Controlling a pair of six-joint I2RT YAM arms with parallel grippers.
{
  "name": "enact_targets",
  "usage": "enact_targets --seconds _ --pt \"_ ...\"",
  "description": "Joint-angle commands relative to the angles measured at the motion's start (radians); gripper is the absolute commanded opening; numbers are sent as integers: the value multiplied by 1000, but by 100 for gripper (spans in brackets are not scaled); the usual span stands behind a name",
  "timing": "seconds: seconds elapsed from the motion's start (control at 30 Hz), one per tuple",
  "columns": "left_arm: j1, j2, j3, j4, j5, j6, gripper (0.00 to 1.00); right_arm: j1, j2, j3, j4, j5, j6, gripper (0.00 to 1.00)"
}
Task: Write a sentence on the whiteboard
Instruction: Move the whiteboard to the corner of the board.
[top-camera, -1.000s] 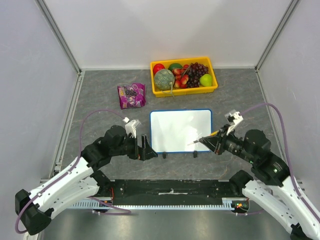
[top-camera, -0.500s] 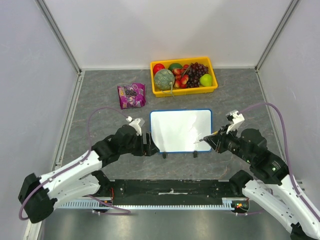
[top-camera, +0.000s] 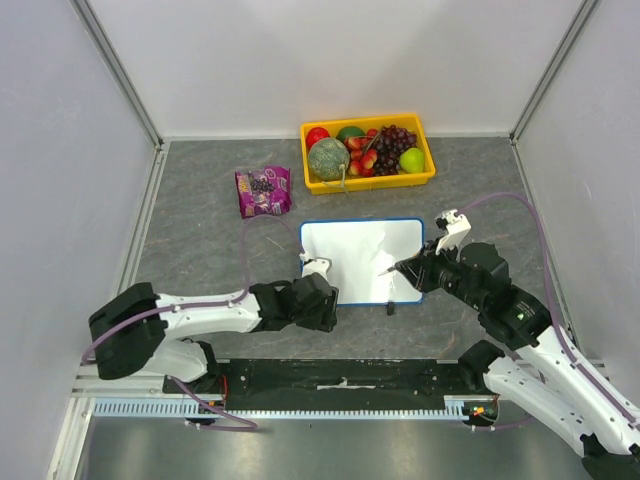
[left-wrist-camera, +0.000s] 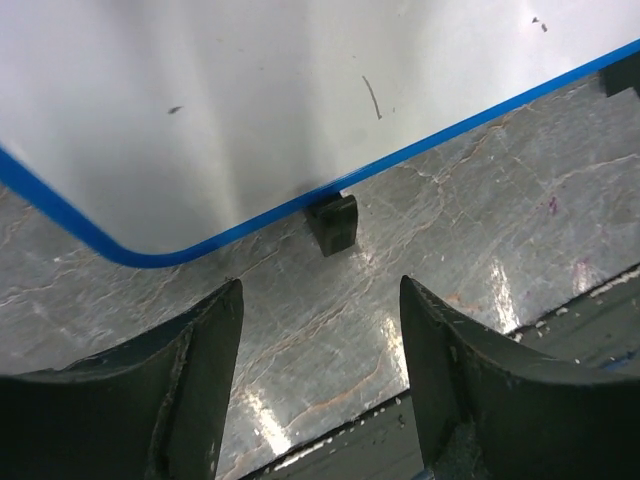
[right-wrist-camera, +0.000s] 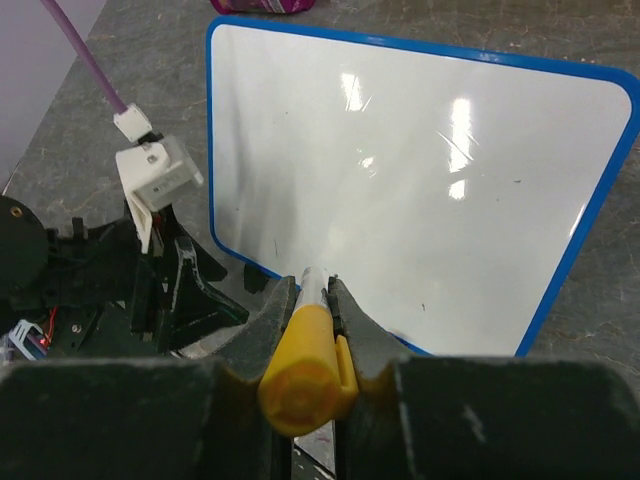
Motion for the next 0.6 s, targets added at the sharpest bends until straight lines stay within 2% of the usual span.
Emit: enact_targets --seconds 0.0,0.17,0.23,0.43,0.53,0.57 --pt "-47 91 68 46 -126 -78 68 1 6 26 84 57 -8 0" --pt "-81 192 127 12 -192 -99 58 1 32 56 87 66 -19 0" --pt "-86 226 148 -15 -224 -112 47 1 32 65 84 67 -25 0" --pt "-90 307 194 -78 -268 -144 30 1 32 79 83 71 -36 0" --pt "-93 324 200 -103 -284 -153 15 -1 30 77 81 71 -40 0" --pt "-95 324 202 -115 -290 -159 7 1 30 74 81 71 -40 0"
